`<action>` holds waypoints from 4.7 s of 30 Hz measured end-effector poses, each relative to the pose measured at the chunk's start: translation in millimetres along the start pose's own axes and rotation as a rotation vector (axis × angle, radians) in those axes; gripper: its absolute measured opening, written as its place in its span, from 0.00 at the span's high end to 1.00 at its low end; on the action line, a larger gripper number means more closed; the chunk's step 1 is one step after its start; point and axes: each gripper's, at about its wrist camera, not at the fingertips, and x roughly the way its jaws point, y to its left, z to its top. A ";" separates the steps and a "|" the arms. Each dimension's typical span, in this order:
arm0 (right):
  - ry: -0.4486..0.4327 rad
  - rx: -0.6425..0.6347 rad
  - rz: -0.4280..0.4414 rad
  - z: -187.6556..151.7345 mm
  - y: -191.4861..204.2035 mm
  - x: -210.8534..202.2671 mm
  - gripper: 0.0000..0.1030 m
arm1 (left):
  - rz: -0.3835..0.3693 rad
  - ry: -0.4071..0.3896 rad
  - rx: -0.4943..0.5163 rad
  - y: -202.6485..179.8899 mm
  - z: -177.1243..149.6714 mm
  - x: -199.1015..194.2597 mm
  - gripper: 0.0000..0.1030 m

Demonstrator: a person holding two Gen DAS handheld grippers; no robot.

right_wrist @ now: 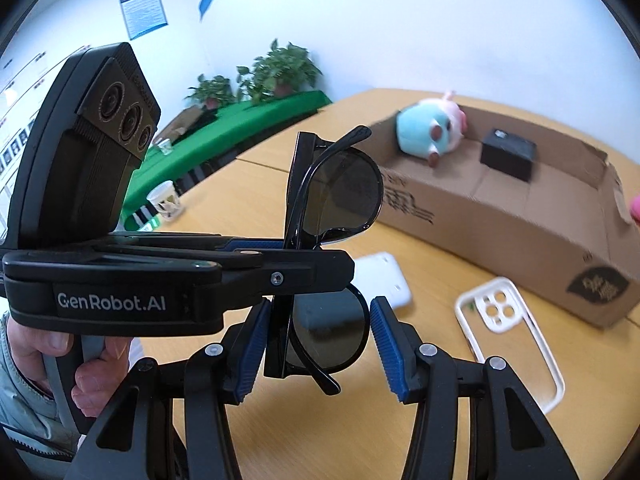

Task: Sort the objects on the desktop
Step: 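Lift the sunglasses with both grippers and carry them over the cardboard box, then open both grippers to drop the sunglasses inside the box, then move both grippers toward the clear phone case on the table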

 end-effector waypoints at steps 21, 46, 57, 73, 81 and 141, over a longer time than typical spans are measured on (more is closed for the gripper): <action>-0.194 0.102 -0.156 46.6 -57.4 -58.7 0.51 | -0.178 0.018 0.235 -68.4 97.7 41.2 0.73; -0.257 0.183 -0.307 177.3 -242.5 -48.6 0.51 | -0.262 0.070 0.353 -111.8 274.2 181.9 0.73; -0.150 0.314 -0.303 188.8 -345.2 16.7 0.51 | -0.286 0.234 0.262 -87.6 303.1 301.2 0.74; 0.153 0.517 -0.322 150.4 -420.7 93.4 0.51 | -0.263 0.494 0.090 -54.5 276.3 415.0 0.76; 0.216 0.489 -0.373 144.7 -416.3 104.3 0.52 | -0.182 0.557 0.087 -52.1 266.3 435.6 0.86; -0.017 0.365 -0.469 -41.2 -158.6 -75.7 0.00 | 0.163 -0.001 0.376 -57.3 63.7 80.9 0.23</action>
